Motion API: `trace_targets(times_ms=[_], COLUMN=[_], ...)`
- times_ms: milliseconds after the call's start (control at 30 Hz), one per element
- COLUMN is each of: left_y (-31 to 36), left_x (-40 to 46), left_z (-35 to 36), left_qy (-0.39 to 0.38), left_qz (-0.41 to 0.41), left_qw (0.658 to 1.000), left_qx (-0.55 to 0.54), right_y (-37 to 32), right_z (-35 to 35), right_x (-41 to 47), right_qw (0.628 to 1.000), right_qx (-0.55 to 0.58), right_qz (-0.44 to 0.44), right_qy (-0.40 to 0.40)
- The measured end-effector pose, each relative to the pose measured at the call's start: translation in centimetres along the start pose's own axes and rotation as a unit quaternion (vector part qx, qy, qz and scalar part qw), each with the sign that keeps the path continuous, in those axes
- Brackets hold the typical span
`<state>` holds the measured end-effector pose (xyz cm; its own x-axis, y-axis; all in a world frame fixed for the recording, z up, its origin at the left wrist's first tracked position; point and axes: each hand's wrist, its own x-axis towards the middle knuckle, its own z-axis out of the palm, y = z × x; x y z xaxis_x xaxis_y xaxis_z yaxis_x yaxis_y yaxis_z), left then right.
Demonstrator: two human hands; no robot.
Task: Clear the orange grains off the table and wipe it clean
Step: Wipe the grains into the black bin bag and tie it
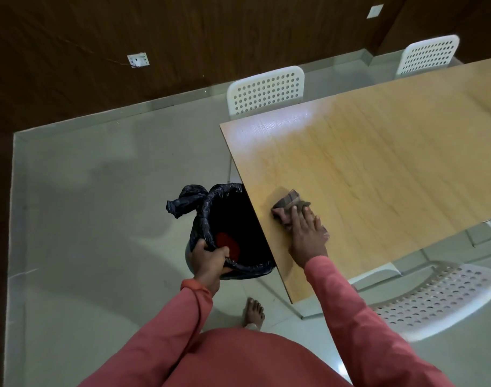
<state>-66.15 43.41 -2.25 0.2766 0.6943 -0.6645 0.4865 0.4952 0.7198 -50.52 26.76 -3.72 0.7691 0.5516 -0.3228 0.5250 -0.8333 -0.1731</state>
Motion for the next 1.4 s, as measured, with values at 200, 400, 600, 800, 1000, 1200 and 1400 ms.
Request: trace_targets(times_ms=[200,400,600,800,1000,1200,1400], left_y=[-0.4,-0.7,-1.1,-1.3,-4.3,-8.3,-14.5], left_x=[0.3,0.8,1.9,3.6,8.5,15.9,24.7], left_z=[-0.2,-1.1,-2.9,-6.0,-9.5,-10.8,-9.5], left_qy=[0.002,-0.002,0.007,0.01,0.018,0.017,0.017], left_qz=[0.006,0.002,-0.012,-0.041,-0.061,-0.104,-0.149], left_qw=[1.0,1.0,1.0,0.999,0.998,0.994,0.989], left_qx=[0.016,0.018,0.011,-0.029,-0.004,-0.013,0.014], right_y=[-0.9,-3.9,-8.5,-13.2,-16.1,-16.9,-16.8], right_z=[-0.6,-1.6,0.2,4.9,11.3,20.3,29.7], right_x=[0.4,-1.0,-2.4,-2.5,-1.0,2.6,7.8], right_qw=[0.993,0.969,0.971,0.975,0.964,0.749,0.614], right_qx=[0.104,0.108,0.148,0.221,0.213,0.486,0.606], right_qz=[0.037,0.037,-0.031,0.024,0.158,0.428,0.489], right_qy=[0.051,0.22,0.184,0.012,-0.027,-0.141,-0.132])
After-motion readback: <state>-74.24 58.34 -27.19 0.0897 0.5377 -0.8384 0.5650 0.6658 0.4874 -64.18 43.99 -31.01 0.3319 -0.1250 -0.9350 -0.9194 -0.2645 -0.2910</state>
